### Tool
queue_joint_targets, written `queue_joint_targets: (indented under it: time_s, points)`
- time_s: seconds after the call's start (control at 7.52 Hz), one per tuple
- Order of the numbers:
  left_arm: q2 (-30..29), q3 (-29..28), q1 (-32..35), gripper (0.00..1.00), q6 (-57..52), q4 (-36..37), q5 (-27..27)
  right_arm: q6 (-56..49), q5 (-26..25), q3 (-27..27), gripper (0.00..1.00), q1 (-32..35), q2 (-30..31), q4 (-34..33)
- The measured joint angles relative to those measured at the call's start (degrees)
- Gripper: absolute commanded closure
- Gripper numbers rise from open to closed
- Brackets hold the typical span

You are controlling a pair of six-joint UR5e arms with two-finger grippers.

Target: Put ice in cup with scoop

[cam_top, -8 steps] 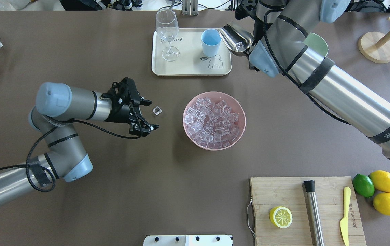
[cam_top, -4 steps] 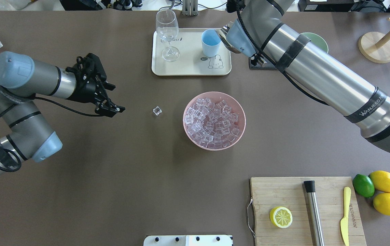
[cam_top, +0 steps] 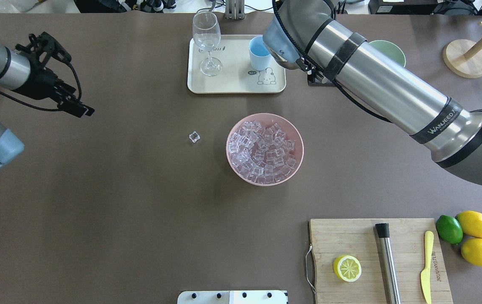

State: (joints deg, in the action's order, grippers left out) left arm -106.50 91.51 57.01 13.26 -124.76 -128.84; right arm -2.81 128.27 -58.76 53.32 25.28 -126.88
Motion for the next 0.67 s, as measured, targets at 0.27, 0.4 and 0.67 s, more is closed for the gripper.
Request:
queue_joint_targets:
  time_s: [0.27,0.4,0.67]
  points:
    - [1.5,0.3,6.7,0.02,0.0,13.0,-2.4,-1.2,-0.2,3.8,1.0,-1.1,-2.4,-0.7]
    - [2.3,0.3,9.8,0.02,0.0,17.7,-2.9,-2.6,-0.6,5.5,1.0,-1.2,-3.6,-1.8]
    - [4.4,0.3,15.9,0.02,-0.2,27.1,-4.7,-4.7,-1.2,7.4,1.0,-1.2,-5.2,-4.0]
